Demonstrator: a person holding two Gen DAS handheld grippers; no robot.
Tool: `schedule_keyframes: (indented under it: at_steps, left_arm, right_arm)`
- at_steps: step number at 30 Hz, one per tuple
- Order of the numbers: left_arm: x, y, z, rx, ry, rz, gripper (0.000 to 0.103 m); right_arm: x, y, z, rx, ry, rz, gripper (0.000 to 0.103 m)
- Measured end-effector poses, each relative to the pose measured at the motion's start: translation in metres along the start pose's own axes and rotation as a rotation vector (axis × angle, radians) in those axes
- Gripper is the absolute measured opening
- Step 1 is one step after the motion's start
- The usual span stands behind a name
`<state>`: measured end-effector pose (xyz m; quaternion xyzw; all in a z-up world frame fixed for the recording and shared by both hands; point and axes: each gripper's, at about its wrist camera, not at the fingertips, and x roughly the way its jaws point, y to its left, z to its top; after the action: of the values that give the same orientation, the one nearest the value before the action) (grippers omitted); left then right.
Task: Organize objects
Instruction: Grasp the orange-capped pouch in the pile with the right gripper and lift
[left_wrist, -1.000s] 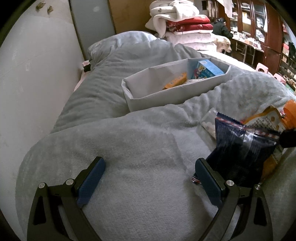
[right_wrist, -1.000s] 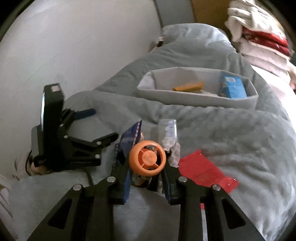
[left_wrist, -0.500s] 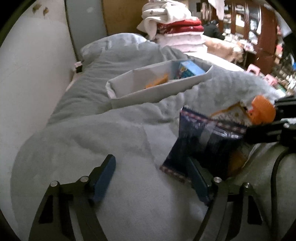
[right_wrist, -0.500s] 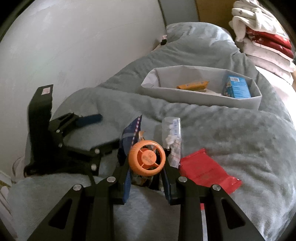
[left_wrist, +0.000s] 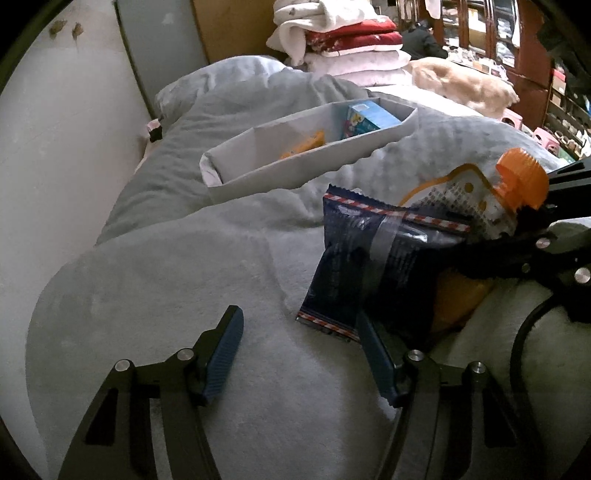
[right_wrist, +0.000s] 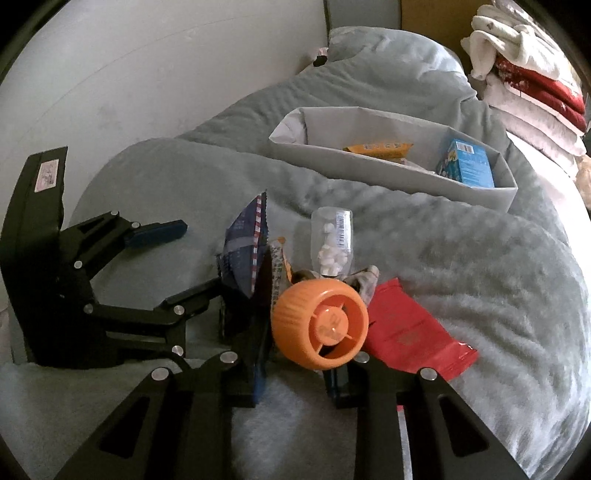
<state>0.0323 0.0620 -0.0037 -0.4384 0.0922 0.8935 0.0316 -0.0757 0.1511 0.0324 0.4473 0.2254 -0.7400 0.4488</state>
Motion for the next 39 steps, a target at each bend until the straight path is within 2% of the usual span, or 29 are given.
schedule_keyframes:
  at_steps: [8, 19, 27, 39]
  left_arm:
    - [0.003, 0.0, 0.004, 0.002, 0.009, 0.001, 0.064]
    - [0.006, 0.006, 0.005, -0.028, 0.009, -0.015, 0.064]
    - [0.012, 0.013, 0.003, -0.054, 0.011, -0.05, 0.065]
    - [0.024, 0.02, 0.005, -0.075, 0.053, -0.099, 0.072]
  right_arm:
    - [-0.002, 0.0, 0.003, -0.004, -0.007, -0.031, 0.023]
    - [-0.004, -0.003, 0.005, 0.012, 0.012, -0.005, 0.023]
    - [0.0, -0.005, 0.009, 0.028, 0.03, 0.033, 0.024]
    - [-0.009, -0.022, 0.006, 0.102, -0.015, 0.115, 0.025]
